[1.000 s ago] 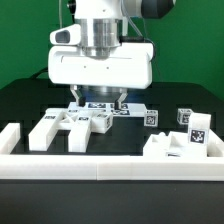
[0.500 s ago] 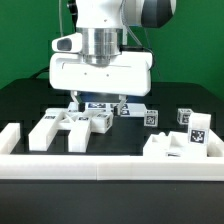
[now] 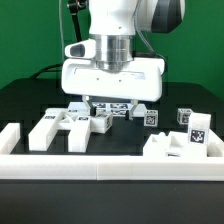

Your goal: Assemble chair

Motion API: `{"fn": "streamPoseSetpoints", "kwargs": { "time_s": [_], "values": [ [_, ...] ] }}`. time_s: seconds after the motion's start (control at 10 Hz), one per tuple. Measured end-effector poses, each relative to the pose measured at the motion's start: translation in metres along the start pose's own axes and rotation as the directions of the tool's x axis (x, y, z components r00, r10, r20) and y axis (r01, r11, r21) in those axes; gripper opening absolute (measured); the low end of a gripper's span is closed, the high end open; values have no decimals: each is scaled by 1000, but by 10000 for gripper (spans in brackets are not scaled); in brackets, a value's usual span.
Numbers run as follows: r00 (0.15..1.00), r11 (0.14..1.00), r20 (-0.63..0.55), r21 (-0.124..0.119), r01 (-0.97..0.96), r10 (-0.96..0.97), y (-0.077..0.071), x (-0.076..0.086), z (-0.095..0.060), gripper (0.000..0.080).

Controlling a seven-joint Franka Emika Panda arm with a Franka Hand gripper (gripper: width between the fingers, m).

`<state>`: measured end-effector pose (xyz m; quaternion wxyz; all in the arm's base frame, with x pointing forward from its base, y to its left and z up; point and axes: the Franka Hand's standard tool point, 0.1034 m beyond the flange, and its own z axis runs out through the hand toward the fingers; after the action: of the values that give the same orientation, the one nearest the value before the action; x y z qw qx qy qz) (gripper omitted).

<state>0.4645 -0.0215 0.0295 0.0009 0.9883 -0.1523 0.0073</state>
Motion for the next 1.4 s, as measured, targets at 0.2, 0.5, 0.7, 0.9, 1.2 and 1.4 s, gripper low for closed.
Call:
{"fn": "streamPoseSetpoints", "kwargs": {
  "time_s": [0.2, 0.5, 0.7, 0.9, 1.2, 1.4],
  "values": [
    [1000, 1000, 1, -1, 7, -7, -3, -1, 1, 649],
    [1000, 1000, -14, -2, 15, -15, -6, 1, 3, 649],
    [1000, 1000, -25, -2, 15, -16, -7, 3, 3, 649],
    [1000, 1000, -27, 1, 10, -10, -17, 2, 2, 649],
    [999, 999, -28, 3, 34, -34, -30, -1, 2, 649],
    [999, 999, -27, 5, 43, -43, -34, -2, 2, 649]
  ]
}}
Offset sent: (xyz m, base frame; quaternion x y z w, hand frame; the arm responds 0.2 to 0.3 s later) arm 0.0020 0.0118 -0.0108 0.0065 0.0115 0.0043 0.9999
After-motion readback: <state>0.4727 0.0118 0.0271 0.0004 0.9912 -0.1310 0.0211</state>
